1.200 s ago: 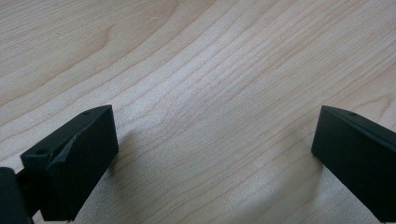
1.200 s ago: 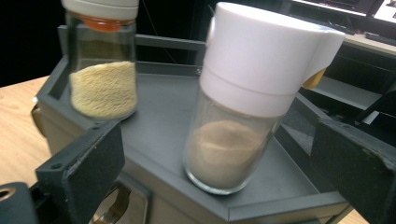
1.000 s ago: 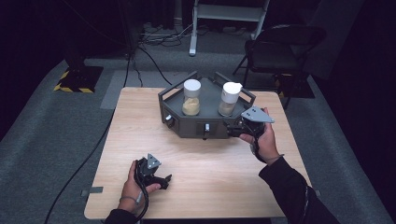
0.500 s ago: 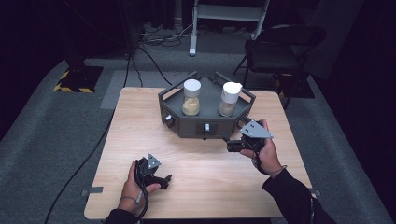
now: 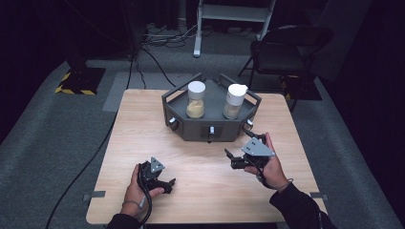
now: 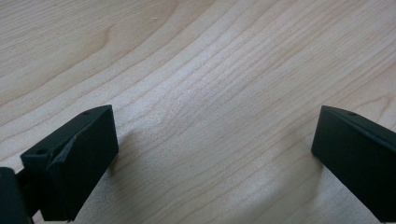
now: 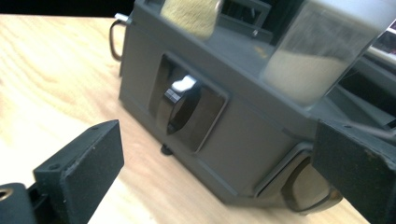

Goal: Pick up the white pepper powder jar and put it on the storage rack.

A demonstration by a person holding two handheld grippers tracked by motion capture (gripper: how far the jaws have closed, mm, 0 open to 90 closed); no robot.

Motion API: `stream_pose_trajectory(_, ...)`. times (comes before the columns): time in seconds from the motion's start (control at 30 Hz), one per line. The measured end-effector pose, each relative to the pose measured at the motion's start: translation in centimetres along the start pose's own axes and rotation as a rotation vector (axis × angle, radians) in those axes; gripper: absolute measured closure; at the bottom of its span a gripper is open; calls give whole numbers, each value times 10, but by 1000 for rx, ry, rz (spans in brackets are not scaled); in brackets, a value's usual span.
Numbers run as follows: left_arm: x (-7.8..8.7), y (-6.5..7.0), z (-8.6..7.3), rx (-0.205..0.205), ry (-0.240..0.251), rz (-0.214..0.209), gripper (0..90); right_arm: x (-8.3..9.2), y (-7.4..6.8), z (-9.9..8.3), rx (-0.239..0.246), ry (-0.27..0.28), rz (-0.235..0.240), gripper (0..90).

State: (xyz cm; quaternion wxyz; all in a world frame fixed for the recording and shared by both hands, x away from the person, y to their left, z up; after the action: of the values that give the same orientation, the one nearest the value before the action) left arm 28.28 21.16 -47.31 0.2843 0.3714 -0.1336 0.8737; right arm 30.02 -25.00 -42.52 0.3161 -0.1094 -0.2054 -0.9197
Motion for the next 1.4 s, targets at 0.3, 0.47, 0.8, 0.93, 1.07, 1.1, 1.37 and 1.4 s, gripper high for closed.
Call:
stream_pose_trajectory(0.3, 0, 0, 0, -1, 0, 0, 0, 3, -11, -22, 16, -46, 4, 20)
stream_pose_trajectory(0.47, 0, 0, 0, 0, 0, 0, 0, 5, -17, -32, 55, -81, -1, 20)
stream_pose_trajectory(0.8, 0, 0, 0, -1, 0, 0, 0, 9, -19, -47, 69, -147, 15, 19)
stream_pose_trajectory(0.93, 0, 0, 0, 0, 1, 0, 0, 10, -18, -53, 60, -174, 17, 20)
stream_pose_trajectory(1.07, 0, 0, 0, 0, 1, 1, 0, 11, -15, -56, 45, -189, 14, 20)
stream_pose_trajectory(1.1, 0, 0, 0, 0, 1, 0, 0, 11, -15, -57, 44, -191, 13, 19)
stream_pose_trajectory(1.37, 0, 0, 0, 1, 0, 1, 0, 15, -11, -64, 34, -233, 12, 20)
stream_pose_trajectory(1.4, 0, 0, 0, 0, 0, 2, 0, 15, -10, -66, 32, -236, 7, 20)
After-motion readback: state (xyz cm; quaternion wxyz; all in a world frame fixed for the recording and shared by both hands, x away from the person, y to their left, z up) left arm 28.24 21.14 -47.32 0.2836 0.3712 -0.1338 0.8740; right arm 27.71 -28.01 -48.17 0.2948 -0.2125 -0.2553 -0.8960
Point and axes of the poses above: each handheld gripper's, and its own axes: x roughly backward along the jaws, z roughly out of its top, y roughly to its right, the point moved 3 cm from there along -x, roughly forward along the jaws, and after that the axes turned 3 degrees about -x, right-handed, at the moved point
